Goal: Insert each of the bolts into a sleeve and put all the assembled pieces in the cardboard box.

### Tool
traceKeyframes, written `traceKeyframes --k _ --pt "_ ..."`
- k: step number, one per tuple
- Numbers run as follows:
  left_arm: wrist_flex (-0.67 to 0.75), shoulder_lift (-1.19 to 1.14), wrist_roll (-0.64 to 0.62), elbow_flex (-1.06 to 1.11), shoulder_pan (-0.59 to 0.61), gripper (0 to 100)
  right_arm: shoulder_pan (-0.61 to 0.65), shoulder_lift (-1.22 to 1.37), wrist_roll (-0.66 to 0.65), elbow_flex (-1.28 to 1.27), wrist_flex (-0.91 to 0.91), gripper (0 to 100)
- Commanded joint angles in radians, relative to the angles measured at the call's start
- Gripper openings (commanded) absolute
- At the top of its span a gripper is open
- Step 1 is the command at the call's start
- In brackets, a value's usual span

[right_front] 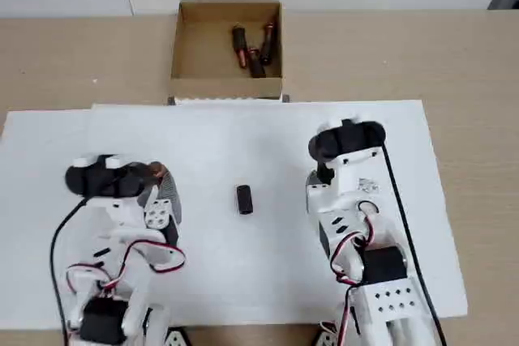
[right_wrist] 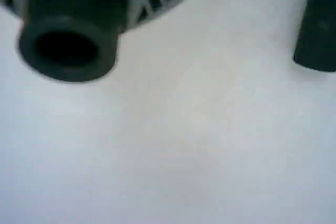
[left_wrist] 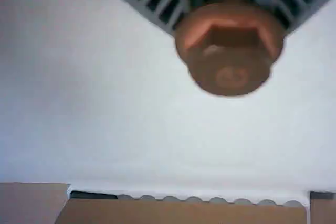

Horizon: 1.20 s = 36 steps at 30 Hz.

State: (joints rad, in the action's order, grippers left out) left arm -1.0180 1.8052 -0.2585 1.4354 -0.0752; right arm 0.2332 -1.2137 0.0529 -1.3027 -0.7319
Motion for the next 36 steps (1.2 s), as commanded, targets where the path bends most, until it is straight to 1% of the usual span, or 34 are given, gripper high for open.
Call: traceKeyframes --k 1,4,7,13,16,21,24,27,31,36 --pt "0.121 0.011 -0.071 0.051 0.000 0 0.005 -0.008 0.006 -0.038 0.133 0.3" --pt "0.206 0.011 -0.138 0.116 -0.005 0 0.016 -0.008 0.005 -0.084 0.228 0.3" --pt "0.295 0.011 -0.173 0.176 -0.043 0 0.065 -0.008 -0.003 -0.124 0.289 0.3" --pt "0.491 0.011 -0.224 0.245 -0.109 1 0.180 -0.008 -0.066 -0.221 0.410 0.3" --pt "0.537 0.011 -0.273 0.245 -0.129 1 0.229 -0.008 -0.121 -0.282 0.458 0.3" --pt "0.552 0.011 -0.338 0.245 -0.195 1 0.326 -0.008 -0.190 -0.331 0.504 0.3" --pt "0.554 0.011 -0.339 0.245 -0.258 1 0.381 -0.008 -0.195 -0.333 0.527 0.3" --pt "0.557 0.011 -0.367 0.245 -0.301 1 0.415 -0.008 -0.195 -0.328 0.541 0.3" --pt "0.557 0.011 -0.391 0.245 -0.305 1 0.440 -0.008 -0.195 -0.330 0.541 0.3" --pt "0.562 0.011 -0.391 0.245 -0.304 1 0.449 -0.008 -0.195 -0.331 0.539 0.3"
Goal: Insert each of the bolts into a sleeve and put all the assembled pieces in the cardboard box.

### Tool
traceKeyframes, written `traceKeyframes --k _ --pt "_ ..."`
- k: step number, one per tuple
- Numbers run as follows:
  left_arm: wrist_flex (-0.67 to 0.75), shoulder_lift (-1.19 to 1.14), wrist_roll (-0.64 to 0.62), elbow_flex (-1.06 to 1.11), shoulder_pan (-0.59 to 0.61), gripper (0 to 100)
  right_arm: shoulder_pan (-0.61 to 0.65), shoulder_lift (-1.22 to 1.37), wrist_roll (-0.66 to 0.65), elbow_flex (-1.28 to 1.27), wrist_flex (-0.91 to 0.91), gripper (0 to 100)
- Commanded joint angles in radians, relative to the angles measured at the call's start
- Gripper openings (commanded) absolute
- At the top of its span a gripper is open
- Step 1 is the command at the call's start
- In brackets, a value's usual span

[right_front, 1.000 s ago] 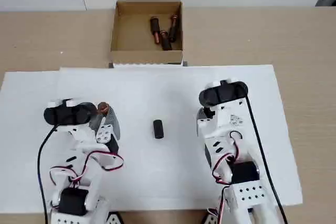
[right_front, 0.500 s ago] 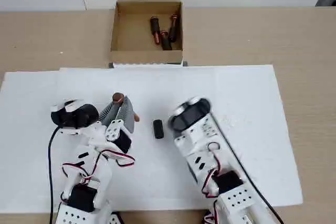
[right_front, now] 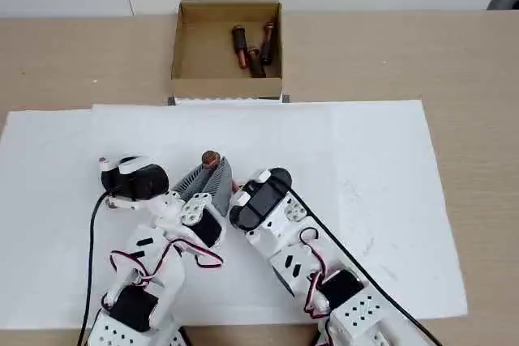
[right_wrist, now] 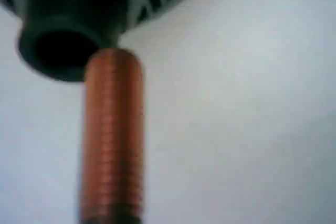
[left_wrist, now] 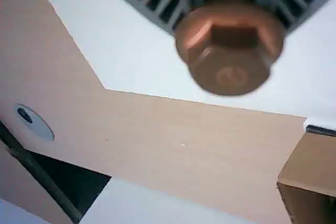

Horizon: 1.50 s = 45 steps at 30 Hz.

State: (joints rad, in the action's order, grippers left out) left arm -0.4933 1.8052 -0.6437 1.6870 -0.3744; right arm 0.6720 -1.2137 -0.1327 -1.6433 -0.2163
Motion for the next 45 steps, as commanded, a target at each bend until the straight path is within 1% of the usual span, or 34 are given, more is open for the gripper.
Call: traceKeyframes --k 1,5,13,19,24,27,32,45 --pt "0.051 0.011 -0.006 -0.007 -0.003 1 0.010 -0.008 -0.009 0.009 0.024 0.3" --pt "0.097 0.011 -0.006 -0.007 -0.003 1 0.010 -0.008 -0.011 0.012 0.024 0.3" --pt "0.097 0.006 -0.006 -0.005 -0.003 1 0.012 -0.008 -0.011 0.020 0.024 0.3" --pt "0.097 0.006 -0.006 -0.005 -0.003 1 0.048 -0.010 -0.011 0.063 0.021 0.3" --pt "0.095 0.006 -0.005 -0.005 -0.003 1 0.042 -0.010 -0.021 0.083 0.018 0.3" --pt "0.072 0.005 -0.003 -0.005 -0.003 1 0.042 -0.010 -0.064 0.081 0.022 0.3" --pt "0.005 0.008 -0.006 -0.005 -0.003 1 0.042 -0.010 -0.063 0.089 0.024 0.3" --pt "-0.002 0.006 -0.003 -0.005 -0.002 1 0.041 -0.010 -0.066 0.089 0.024 0.3"
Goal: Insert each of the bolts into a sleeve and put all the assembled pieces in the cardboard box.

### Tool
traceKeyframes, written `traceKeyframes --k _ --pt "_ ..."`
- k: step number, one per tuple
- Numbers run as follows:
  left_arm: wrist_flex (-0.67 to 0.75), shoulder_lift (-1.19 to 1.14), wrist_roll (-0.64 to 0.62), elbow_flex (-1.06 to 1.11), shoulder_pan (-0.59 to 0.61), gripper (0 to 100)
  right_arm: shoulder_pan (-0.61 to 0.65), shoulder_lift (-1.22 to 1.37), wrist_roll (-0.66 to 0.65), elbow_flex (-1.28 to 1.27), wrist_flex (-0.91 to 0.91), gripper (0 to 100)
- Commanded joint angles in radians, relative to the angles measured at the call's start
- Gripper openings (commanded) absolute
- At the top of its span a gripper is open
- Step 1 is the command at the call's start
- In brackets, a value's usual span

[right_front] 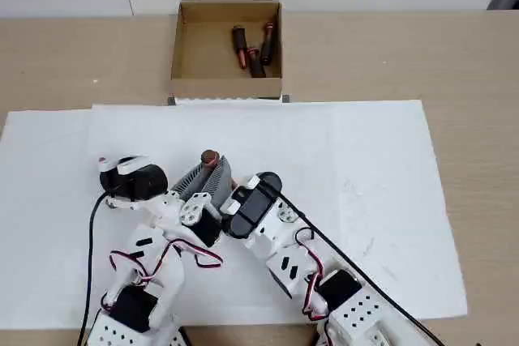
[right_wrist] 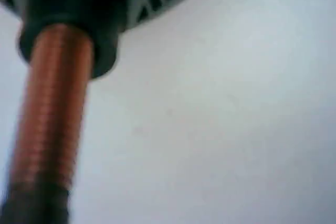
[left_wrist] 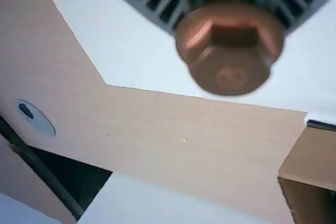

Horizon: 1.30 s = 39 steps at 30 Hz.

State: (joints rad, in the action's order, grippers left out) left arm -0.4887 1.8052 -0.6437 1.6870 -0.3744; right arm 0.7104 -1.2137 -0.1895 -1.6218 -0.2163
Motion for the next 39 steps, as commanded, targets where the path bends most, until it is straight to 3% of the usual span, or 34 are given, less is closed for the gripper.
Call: traceKeyframes --k 1,14,24,34,39 --pt "-0.006 0.006 -0.003 -0.005 -0.002 1 0.002 -0.010 -0.009 0.068 0.025 0.3" --pt "-0.018 0.008 -0.006 -0.005 0.054 1 0.002 -0.182 -0.009 0.029 -0.062 0.3" --pt "-0.028 0.006 -0.008 -0.005 -0.095 1 0.004 -0.395 -0.009 -0.041 -0.176 0.3" --pt "-0.253 0.006 -0.008 -0.005 -0.199 1 0.004 -0.516 -0.011 -0.066 -0.239 0.3" --pt "-0.295 0.006 -0.008 -0.005 -0.204 1 0.004 -0.522 -0.011 -0.066 -0.239 0.3"
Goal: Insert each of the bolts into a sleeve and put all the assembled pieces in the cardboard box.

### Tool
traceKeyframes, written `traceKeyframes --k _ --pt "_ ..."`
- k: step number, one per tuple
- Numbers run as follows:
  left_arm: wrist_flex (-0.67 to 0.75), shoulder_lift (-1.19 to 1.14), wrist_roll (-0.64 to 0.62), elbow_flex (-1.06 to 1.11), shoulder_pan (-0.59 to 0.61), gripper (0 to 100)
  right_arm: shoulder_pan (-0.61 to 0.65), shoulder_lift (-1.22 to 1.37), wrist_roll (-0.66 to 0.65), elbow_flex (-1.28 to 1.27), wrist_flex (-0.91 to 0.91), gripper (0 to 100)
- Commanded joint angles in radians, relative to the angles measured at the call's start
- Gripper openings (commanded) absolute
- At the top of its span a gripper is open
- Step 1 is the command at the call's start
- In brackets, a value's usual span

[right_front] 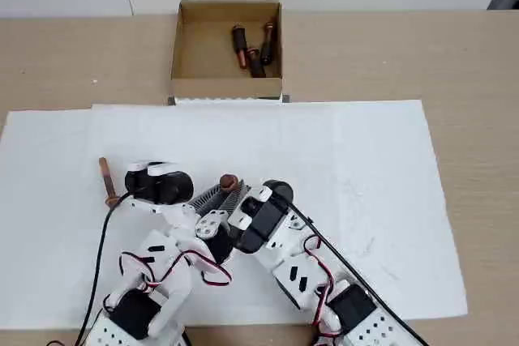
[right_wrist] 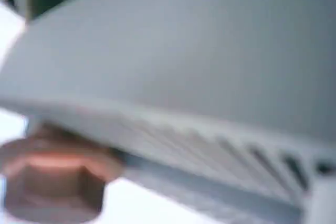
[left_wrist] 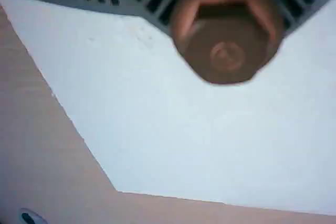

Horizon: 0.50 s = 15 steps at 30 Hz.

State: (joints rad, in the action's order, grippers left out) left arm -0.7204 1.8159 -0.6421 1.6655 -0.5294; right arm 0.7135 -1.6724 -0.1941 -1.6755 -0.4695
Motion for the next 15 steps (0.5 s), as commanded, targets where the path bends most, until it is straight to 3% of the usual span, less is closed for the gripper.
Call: traceKeyframes --k 1,7,15 --pt "-0.068 -0.003 -0.009 0.016 -0.049 1 0.001 -0.065 -0.006 -0.012 0.015 0.3" --pt "-0.130 -0.005 0.003 0.016 -0.071 1 0.001 -0.067 -0.006 -0.012 0.015 0.3" --pt "-0.209 -0.003 0.089 0.016 -0.110 10 0.001 -0.067 -0.006 -0.012 0.022 0.3"
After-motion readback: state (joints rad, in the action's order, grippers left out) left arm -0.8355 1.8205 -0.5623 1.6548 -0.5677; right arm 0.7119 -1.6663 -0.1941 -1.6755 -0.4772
